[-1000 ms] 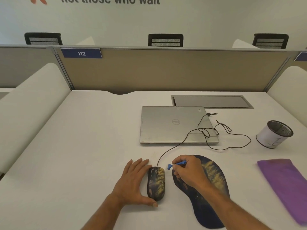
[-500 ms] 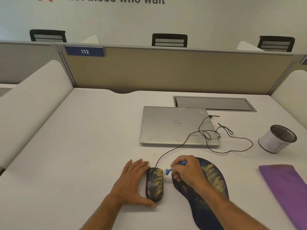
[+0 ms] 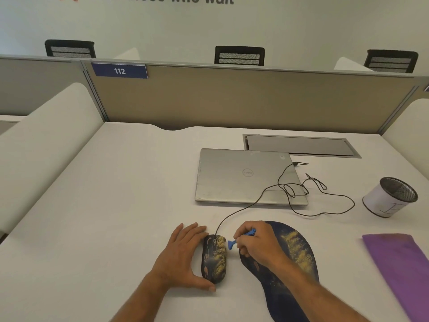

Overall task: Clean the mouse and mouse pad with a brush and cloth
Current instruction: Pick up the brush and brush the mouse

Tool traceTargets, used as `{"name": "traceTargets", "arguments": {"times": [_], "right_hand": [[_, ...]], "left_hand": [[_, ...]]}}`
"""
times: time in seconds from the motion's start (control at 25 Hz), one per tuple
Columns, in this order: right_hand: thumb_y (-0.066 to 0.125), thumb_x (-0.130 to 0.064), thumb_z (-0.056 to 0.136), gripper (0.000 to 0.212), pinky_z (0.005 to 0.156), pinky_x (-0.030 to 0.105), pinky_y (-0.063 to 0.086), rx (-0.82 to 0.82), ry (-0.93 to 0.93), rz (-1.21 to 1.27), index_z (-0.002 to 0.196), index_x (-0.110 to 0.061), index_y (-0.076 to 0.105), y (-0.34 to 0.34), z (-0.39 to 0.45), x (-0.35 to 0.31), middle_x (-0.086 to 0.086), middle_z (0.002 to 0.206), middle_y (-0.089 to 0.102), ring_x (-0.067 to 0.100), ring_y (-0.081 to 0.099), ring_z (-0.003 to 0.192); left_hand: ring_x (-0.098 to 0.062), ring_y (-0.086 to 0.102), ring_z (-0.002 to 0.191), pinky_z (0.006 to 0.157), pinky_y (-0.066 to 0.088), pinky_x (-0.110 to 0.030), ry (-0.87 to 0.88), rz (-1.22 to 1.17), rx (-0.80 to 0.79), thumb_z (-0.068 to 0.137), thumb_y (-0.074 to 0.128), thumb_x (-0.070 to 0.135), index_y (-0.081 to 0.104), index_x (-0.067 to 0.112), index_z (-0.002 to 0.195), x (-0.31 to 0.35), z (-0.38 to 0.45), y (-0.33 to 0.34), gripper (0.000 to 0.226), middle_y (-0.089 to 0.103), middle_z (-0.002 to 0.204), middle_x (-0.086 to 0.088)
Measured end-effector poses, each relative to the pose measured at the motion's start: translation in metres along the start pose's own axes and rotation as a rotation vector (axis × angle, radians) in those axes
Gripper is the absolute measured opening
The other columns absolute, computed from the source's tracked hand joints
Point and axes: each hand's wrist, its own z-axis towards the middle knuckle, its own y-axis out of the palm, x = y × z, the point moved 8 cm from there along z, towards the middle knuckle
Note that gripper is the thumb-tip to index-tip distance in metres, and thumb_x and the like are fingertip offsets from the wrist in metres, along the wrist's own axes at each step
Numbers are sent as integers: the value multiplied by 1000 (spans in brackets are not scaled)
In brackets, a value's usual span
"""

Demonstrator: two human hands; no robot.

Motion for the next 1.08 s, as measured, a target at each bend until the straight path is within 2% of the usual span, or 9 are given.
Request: {"name": "traceTargets", "arguments": {"times": [0.2,0.36,0.48,0.64,0.72,0.8,0.88,1.0,1.08], "right_hand": [[63,-4,80,11,49,22,53,60,-12,39,77,-10,72,-4,-2,2,5,64,69,15,65,51],[58,-6,74,14,42,23,47,57,-77,87,66,-5,69,-3,-10,0,2,50,62,12,57,41],[61,-2,78,12,46,24,52,81,-43,98,73,-7,71,-4,-11,5,5,57,67,16,62,46],[57,-12,71,14,43,24,48,77,-91,101,64,-7,69,-2,-17,2,6,51,63,12,56,41],[60,-6,77,13,45,23,50,125,-85,132,70,-8,70,-6,-19,2,5,56,66,14,61,45],[60,-1,78,14,45,23,50,70,-79,116,70,-7,70,1,-21,2,2,56,66,13,62,47],[59,-8,73,13,42,23,47,37,-99,97,64,-5,68,6,-25,1,-1,50,61,9,58,42],[59,-5,77,14,44,23,48,134,-89,149,66,-8,69,-3,-26,6,3,53,64,11,59,45],[60,-3,78,15,45,23,50,108,-84,127,67,-9,69,1,-29,6,6,56,65,12,61,47]], "left_hand": [[-7,15,151,124,6,-44,-4,12,-11,47,60,101,42,23,148,0,0,1,128,33,157,13],[-8,17,151,124,6,-45,-8,-5,-13,48,60,100,42,24,148,1,1,-1,127,34,157,12],[-8,18,150,124,9,-46,-7,-7,-2,47,61,100,44,23,147,1,0,-1,127,35,156,12],[-6,17,150,123,11,-47,-17,-15,-2,46,62,100,44,23,146,0,0,-1,127,35,156,13],[-6,16,150,124,9,-46,-18,-7,-6,46,62,100,44,23,147,1,1,-1,128,34,156,14],[-6,16,150,124,7,-44,-19,-7,-7,46,62,100,43,24,147,1,0,-1,128,34,156,14],[-7,16,151,125,5,-43,-23,-4,-14,47,61,100,42,24,148,1,0,-1,128,33,157,14],[-5,15,150,124,7,-44,-28,2,-15,47,61,100,41,24,148,0,0,0,128,33,157,13],[-6,16,150,124,7,-44,-29,-1,-19,48,60,100,41,24,149,0,0,0,128,33,157,12]]}}
